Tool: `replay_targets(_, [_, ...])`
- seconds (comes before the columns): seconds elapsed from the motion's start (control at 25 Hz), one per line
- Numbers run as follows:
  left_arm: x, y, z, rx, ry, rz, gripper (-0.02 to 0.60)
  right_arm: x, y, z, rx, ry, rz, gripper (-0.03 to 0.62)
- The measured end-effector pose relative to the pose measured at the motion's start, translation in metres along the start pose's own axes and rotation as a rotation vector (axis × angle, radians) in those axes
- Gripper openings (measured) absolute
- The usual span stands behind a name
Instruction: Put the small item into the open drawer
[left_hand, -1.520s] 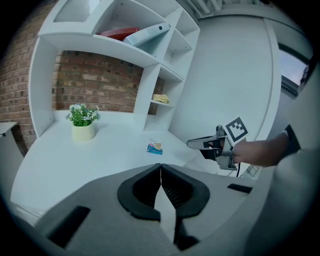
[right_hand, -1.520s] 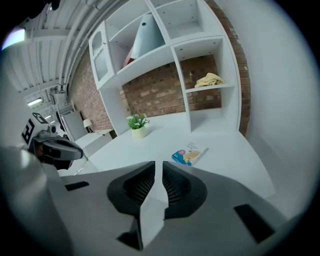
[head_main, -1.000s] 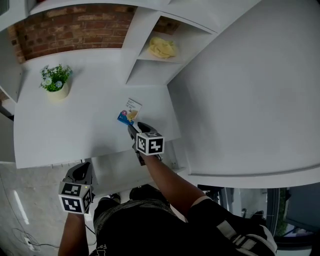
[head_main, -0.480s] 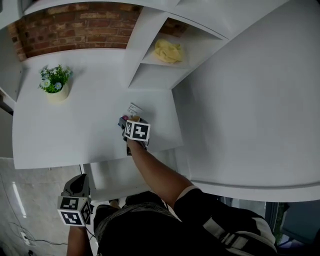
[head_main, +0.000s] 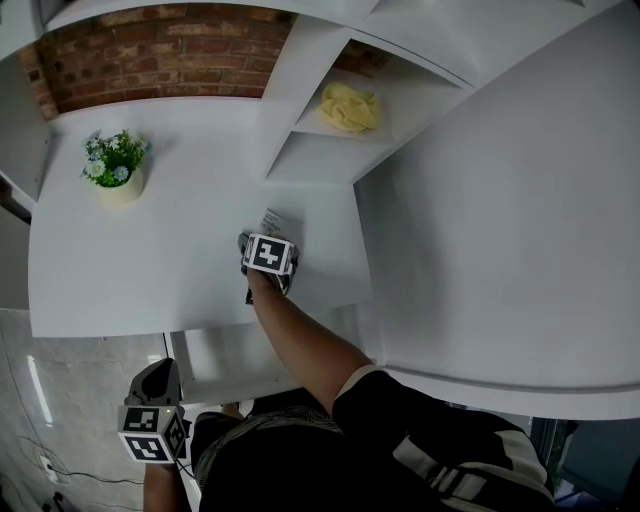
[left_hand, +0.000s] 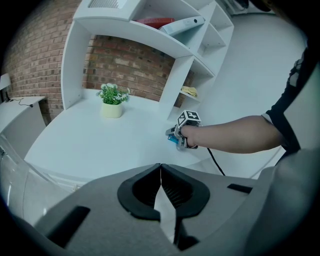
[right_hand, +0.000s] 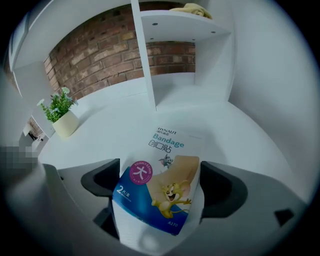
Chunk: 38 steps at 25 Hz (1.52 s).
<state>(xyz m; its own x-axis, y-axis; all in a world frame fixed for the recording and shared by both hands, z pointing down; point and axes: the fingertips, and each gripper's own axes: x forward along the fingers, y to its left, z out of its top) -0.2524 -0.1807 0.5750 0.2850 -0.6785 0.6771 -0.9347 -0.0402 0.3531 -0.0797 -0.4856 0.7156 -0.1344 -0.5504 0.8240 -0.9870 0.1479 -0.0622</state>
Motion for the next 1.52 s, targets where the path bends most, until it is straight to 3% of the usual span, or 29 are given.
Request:
replay_targets(0.44, [0.006, 0.0, 0.004, 0.005, -0.011, -0.031, 0.018, 0.005, -0.001, -0.001, -0.115, 0.016, 0.097, 0.471])
replay_targets(0.72, [0.002, -0.005, 0.006, 0.025, -0.02, -0.056, 0.018, -0.009, -0.012, -0.012, -0.076, 0.044, 0.122, 0.468])
replay_targets(1.04, [-0.007, -0.012, 0.006, 0.055, -0.033, -0.085, 0.018, -0.037, -0.022, -0.024, -0.068, 0.027, 0.135, 0.465])
replay_targets(1.52, [-0.011, -0.037, 0.007, 0.125, -0.058, -0.153, 0.018, -0.093, -0.036, -0.044, -0.169, -0.038, 0.215, 0.462])
